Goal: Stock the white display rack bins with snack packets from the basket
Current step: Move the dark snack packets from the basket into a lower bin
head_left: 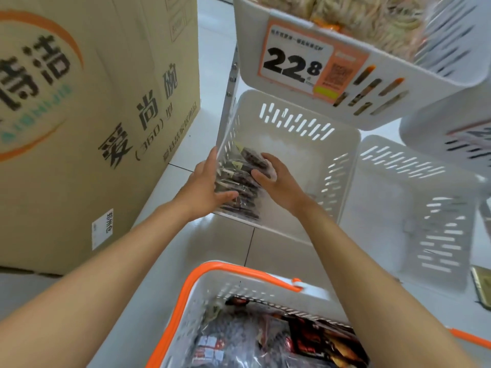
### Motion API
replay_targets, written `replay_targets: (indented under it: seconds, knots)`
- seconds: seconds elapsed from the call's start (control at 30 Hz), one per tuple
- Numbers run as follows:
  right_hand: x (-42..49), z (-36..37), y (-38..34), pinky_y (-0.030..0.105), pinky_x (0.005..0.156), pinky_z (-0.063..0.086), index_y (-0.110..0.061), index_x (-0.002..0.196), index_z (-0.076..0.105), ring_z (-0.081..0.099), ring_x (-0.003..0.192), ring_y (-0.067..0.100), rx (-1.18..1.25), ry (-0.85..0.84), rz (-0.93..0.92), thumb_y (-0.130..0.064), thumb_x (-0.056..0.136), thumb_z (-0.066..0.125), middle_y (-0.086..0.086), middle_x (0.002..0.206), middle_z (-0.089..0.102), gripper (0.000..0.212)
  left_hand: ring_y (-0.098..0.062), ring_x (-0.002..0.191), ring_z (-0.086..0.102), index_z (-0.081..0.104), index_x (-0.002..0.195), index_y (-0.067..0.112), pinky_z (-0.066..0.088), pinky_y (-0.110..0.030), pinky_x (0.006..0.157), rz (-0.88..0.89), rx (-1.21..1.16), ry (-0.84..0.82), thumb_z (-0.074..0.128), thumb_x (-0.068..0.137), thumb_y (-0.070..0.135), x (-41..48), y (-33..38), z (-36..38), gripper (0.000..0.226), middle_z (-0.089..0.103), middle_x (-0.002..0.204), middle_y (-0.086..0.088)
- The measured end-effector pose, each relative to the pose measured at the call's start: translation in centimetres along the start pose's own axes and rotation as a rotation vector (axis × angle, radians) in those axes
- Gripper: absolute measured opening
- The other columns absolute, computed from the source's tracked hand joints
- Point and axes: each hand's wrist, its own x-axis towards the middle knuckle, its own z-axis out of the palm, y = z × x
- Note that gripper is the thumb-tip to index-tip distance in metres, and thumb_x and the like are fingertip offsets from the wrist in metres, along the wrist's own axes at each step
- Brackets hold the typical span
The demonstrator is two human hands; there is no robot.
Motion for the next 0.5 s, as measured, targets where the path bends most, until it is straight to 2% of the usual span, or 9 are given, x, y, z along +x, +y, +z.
replay_targets:
  seconds: [0.1,0.17,0.23,0.3,0.43,0.5]
  knots:
    - [-2.8,-1.0,-0.4,0.02,0.108,0.021,-0.025,0.151,0.032,0.028,0.143,0.013,-0.036,0.056,0.019,-0.037,0.094,0.063,-0.003,0.157,0.03,0.066,-0.029,0.145,0.021,0.007,0.157,0.023,0.026,-0.045,0.114,-0.013,0.167,0.167,0.066,0.091,0.043,-2.0,1.8,-0.2,0.091,0.021,0.16,-0.008]
    - [-5.8,-1.8,-1.1,0.026,0.114,0.025,-0.026,0.15,0.033,0.031,0.142,0.014,-0.04,0.09,0.005,-0.037,0.093,0.064,-0.004,0.156,0.032,0.065,-0.028,0.142,0.028,0.021,0.155,0.022,0.028,-0.043,0.113,0.045,0.151,0.224,0.066,0.092,0.04,-4.1,3.4,-0.2,0.079,0.032,0.156,-0.007]
    - [-9.6,-2.6,-1.8,0.036,0.115,0.033,-0.024,0.148,0.037,0.039,0.137,0.015,-0.071,0.093,-0.029,-0.033,0.092,0.067,-0.002,0.152,0.038,0.065,-0.026,0.14,0.033,0.031,0.151,0.022,0.03,-0.041,0.114,0.098,0.106,0.195,0.067,0.092,0.037,-6.6,4.9,0.1,0.071,0.039,0.152,-0.005]
    - [-14.5,-3.0,-2.6,0.032,0.109,0.038,-0.024,0.147,0.039,0.045,0.129,0.012,-0.111,0.071,-0.08,-0.028,0.092,0.067,-0.002,0.146,0.044,0.062,-0.024,0.139,0.036,0.038,0.148,0.021,0.032,-0.04,0.114,0.162,0.101,0.147,0.068,0.091,0.037,-9.5,6.1,0.7,0.067,0.044,0.15,-0.004]
    - [-25.0,-2.3,-2.8,0.024,0.097,0.044,-0.02,0.133,0.054,0.054,0.111,0.008,-0.104,0.136,-0.187,-0.012,0.092,0.063,-0.006,0.124,0.056,0.043,-0.021,0.135,0.041,0.045,0.144,0.022,0.035,-0.039,0.112,0.24,0.146,0.127,0.067,0.092,0.036,-15.3,6.8,1.8,0.058,0.049,0.146,-0.001]
    - [-28.0,-1.2,-1.5,0.026,0.097,0.045,-0.018,0.129,0.058,0.055,0.11,0.01,-0.146,0.026,-0.156,-0.012,0.092,0.063,-0.007,0.119,0.057,0.037,-0.023,0.131,0.044,0.049,0.141,0.021,0.037,-0.043,0.109,0.237,0.144,0.163,0.068,0.092,0.032,-17.4,6.5,1.8,0.053,0.052,0.141,-0.002]
